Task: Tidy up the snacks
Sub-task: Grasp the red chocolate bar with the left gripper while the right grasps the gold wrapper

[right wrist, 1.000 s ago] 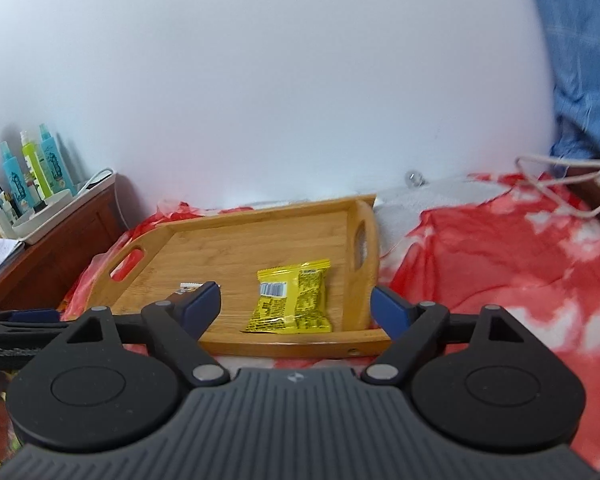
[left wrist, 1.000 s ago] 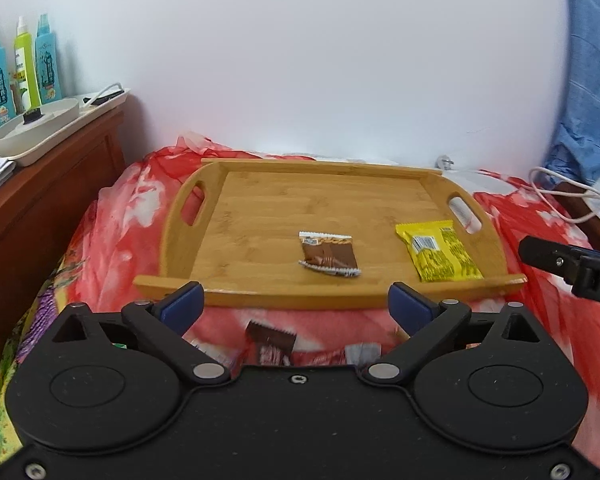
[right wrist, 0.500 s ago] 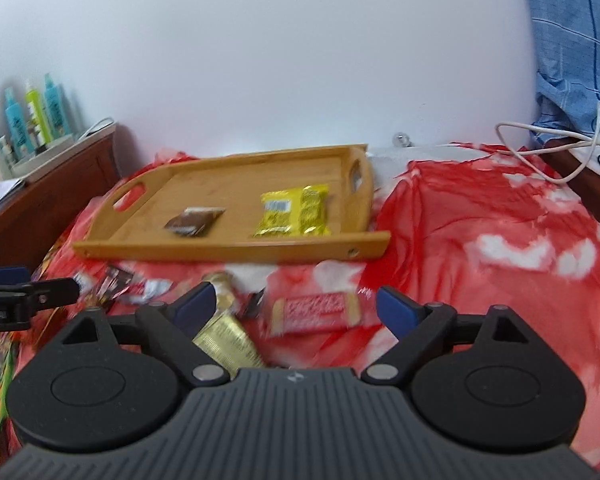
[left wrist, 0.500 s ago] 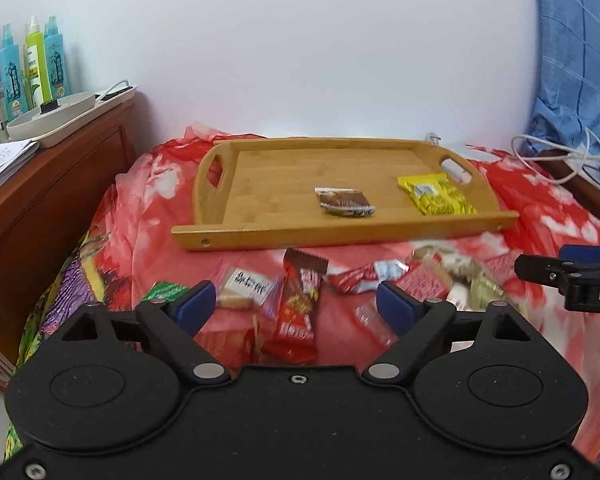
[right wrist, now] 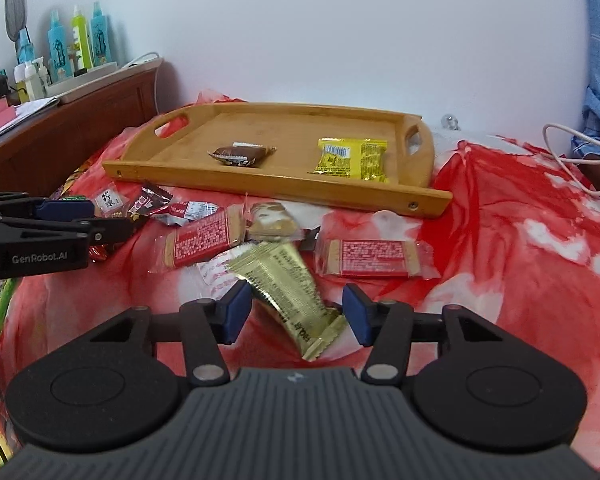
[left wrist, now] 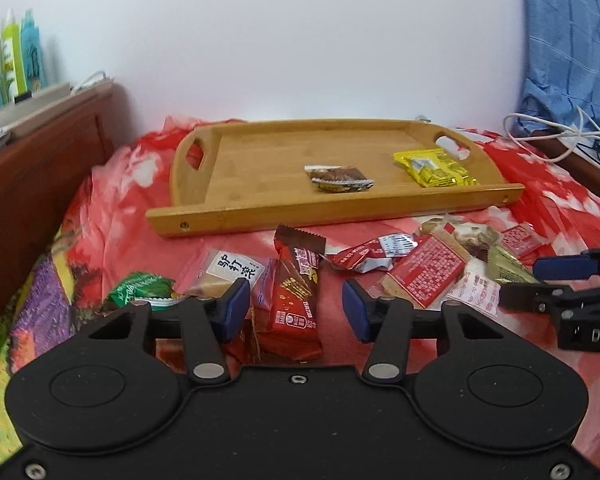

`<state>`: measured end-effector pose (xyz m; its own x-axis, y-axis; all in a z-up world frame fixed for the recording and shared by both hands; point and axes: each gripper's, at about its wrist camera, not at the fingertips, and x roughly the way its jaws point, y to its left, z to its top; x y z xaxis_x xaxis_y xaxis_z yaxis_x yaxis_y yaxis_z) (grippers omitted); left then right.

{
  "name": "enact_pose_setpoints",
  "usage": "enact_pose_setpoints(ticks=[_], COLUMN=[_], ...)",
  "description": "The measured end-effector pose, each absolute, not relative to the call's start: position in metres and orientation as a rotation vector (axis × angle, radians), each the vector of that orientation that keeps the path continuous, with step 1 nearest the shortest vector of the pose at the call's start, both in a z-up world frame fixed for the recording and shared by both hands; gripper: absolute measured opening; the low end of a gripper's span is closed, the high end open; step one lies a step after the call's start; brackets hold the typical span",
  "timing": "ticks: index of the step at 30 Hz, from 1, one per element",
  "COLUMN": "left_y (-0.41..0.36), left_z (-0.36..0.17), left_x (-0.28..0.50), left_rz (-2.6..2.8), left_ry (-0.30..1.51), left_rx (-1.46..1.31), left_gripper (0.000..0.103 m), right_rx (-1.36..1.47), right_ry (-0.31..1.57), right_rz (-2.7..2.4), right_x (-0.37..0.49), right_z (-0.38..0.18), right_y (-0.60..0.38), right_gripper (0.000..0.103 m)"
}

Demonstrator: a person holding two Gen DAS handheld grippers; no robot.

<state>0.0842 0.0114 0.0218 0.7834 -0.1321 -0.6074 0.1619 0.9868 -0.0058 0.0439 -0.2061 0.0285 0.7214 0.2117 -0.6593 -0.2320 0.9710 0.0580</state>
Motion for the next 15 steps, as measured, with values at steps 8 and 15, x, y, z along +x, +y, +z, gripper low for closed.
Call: enact_pose_setpoints(ticks=[8,15], left_y=[0.0084,0.008], left_z=[0.0133,0.0134], left_x=[0.0901,0.088], left_rz=[-0.151,-0.157], left_ry=[0.667,0.67], left_rx=[0.049,0.024], left_gripper=[0.04,0.025], right_rx=[-0.039,-0.029], right_ry=[0.729,0.727], right_rz=[0.249,0.267], right_x=[0.0495,0.0492], right_z=[0.0227,0.0245], right_y=[-0.2026,-0.2015], right_gripper=[0.063,0.053])
